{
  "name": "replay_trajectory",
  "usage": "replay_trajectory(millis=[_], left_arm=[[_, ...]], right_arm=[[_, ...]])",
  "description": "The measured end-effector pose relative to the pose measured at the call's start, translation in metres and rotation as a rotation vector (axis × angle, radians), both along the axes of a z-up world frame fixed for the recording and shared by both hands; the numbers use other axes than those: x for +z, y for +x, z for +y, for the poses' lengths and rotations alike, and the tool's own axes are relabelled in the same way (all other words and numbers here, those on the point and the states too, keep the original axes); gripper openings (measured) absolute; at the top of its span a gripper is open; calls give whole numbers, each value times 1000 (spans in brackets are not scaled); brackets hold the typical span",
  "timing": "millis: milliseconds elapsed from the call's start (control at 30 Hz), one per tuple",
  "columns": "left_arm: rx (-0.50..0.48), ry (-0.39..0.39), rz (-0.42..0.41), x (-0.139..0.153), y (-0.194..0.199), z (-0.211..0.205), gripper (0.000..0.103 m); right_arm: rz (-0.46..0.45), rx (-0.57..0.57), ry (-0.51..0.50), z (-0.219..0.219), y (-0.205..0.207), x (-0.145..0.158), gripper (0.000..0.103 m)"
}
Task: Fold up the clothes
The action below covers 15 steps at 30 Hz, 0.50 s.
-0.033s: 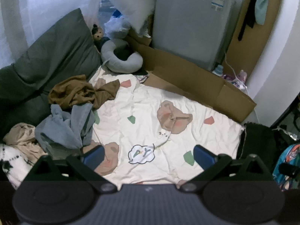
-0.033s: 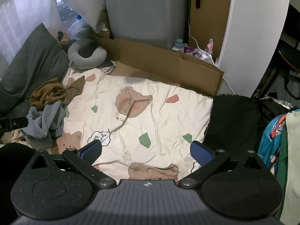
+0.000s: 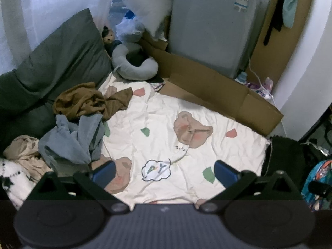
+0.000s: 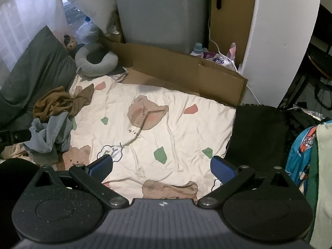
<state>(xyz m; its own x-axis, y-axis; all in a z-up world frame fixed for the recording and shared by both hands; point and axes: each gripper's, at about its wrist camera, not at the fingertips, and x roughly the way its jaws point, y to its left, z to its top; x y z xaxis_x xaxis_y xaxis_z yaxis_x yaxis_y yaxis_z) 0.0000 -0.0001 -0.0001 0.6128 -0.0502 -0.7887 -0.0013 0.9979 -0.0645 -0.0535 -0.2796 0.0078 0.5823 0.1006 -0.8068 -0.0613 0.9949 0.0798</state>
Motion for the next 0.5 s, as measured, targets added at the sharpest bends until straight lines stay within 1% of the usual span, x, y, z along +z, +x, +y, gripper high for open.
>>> replay_trajectory(millis=[500], left_arm=[[-7,-17,17,-2,0,0,102]], right_arm=[[26,-26,42,-4,1,-5,103]])
